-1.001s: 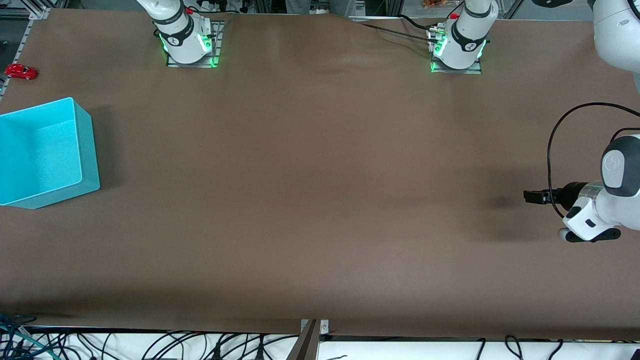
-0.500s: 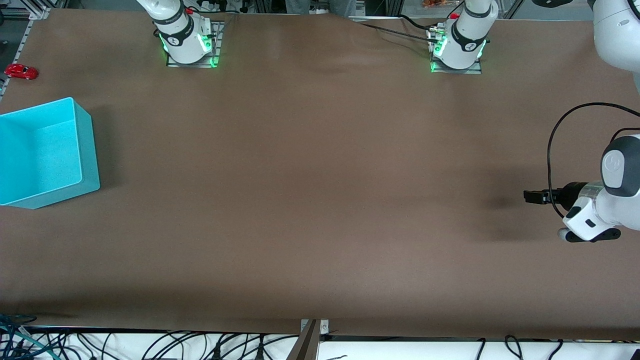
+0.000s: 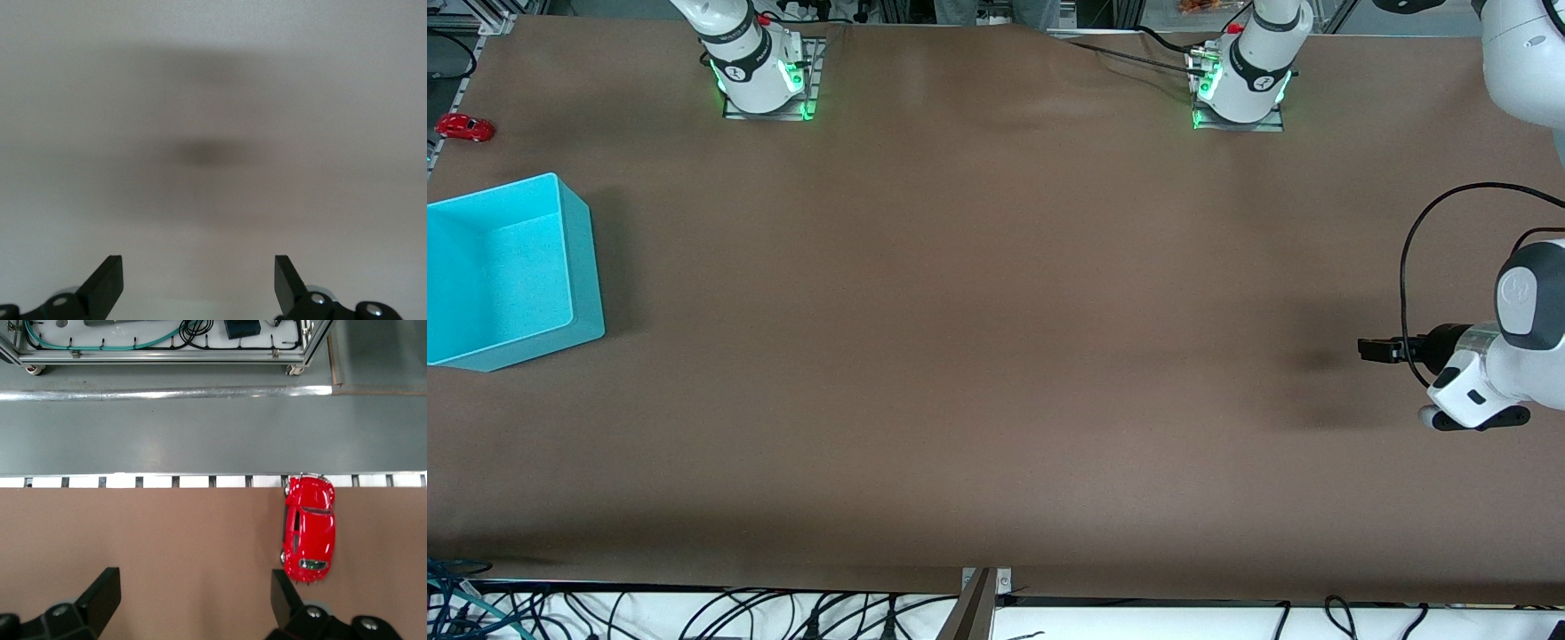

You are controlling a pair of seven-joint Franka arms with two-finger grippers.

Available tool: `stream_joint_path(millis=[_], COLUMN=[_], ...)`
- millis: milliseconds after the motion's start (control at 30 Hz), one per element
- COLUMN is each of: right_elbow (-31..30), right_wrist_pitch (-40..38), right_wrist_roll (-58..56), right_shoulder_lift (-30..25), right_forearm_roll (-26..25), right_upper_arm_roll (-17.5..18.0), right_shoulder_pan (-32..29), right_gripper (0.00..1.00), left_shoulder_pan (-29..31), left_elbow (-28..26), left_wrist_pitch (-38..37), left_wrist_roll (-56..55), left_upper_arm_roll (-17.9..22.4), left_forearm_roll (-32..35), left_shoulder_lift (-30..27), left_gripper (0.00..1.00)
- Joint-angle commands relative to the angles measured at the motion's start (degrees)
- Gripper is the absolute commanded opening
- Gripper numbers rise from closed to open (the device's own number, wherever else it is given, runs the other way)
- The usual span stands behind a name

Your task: Wind red beetle toy and store in blue box

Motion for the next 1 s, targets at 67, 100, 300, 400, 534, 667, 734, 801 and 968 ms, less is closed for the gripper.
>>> stream_joint_path(millis=[67,100,300,400,534,667,734,801,968], right_elbow=[-2.05,-2.31,-3.72,-3.80,-3.80,-3.80,-3.89,-4.15,-6.00], right_wrist_pitch=[3.51,4.21,8.08,10.18,11.68,11.95,11.95,12.38,14.93], right_wrist_roll=[0.13,0.13,0.04,-0.04,-0.31,-0.57,-0.57,-0.75,-1.27], right_shoulder_lift=[0.34,0.61,2.54,3.77,4.74,5.27,5.44,5.53,5.53], right_forearm_roll=[3.90,3.90,3.90,3.90,3.81,3.81,3.81,3.81,3.81], right_upper_arm_roll=[1.96,1.96,3.79,5.55,6.88,7.05,7.05,7.14,7.14], right_shoulder_pan=[-2.18,-2.26,-4.81,-6.92,-8.77,-9.21,-9.30,-9.30,-10.00], right_gripper=[0.99,0.99,0.99,0.98,0.97,0.96,0.94,0.94,1.00], left_shoulder_pan=[-0.07,0.02,0.02,-0.06,-0.07,-0.07,-0.07,-0.07,-0.07], left_elbow=[1.41,1.41,1.41,1.41,1.41,1.41,1.41,1.32,1.32], left_wrist_pitch=[-1.11,-1.11,-1.11,-1.11,-1.11,-1.11,-1.11,-1.11,-1.11], left_wrist_roll=[2.40,2.41,2.41,2.32,2.23,2.23,2.23,2.23,2.32], left_upper_arm_roll=[0.32,0.32,0.32,0.32,0.32,0.32,0.32,0.32,0.32], left_forearm_roll=[-0.97,-0.97,-1.06,-1.06,-1.06,-1.06,-1.06,-1.06,-1.06], left_shoulder_lift=[0.47,0.47,0.47,0.39,0.39,0.39,0.39,0.39,0.47], left_gripper=[1.00,1.00,1.00,1.00,1.00,1.00,1.00,1.00,1.00])
